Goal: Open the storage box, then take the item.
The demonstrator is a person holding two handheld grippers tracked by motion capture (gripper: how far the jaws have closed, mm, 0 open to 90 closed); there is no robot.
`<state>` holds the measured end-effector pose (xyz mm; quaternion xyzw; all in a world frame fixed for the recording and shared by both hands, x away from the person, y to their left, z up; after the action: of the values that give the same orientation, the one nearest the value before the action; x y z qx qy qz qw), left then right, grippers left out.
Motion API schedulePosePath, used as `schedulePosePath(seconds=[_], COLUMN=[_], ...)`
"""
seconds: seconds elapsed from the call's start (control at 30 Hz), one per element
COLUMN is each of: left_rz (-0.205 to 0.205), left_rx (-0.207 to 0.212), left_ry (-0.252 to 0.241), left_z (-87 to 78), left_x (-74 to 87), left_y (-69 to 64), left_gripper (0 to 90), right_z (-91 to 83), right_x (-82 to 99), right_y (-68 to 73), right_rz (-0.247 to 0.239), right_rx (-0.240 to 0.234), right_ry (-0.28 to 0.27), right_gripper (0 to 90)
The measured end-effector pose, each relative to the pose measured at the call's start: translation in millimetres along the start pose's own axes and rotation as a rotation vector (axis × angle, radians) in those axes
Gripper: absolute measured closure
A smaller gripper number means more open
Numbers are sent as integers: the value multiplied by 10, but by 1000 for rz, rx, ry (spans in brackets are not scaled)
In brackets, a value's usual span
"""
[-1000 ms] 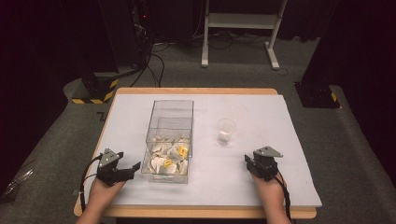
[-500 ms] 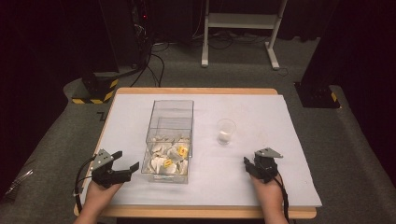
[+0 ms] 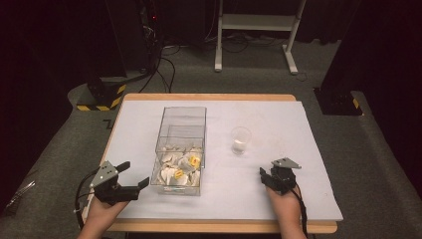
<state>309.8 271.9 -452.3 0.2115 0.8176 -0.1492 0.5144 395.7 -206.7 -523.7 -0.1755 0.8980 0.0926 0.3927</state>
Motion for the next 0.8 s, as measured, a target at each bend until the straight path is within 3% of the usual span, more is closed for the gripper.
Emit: schedulePosePath(seconds=[0.37,0.8], left_rz=[19,31], left_rx=[45,84], left_ry=[32,66], left_z=[58,183], left_x=[32,102], left_y=[-162,-215], left_gripper=[55,49], right_z=[0,0], right_x=[0,1], right_y=[-2,-1], right_rz=[7,1], right_rx=[-3,-1], right_ry=[3,1], right_gripper=[433,434])
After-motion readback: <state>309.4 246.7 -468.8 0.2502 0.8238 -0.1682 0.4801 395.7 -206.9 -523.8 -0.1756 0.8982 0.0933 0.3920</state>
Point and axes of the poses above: each handheld gripper's, and its own axes: z roughly forward along the jaws, x roughly out of its underside, y roughly to its left, the point moved 3 cm from there along z, roughly forward along the jaws, and after that the axes turned 5 degrees about -x, right-handed, at the moved point
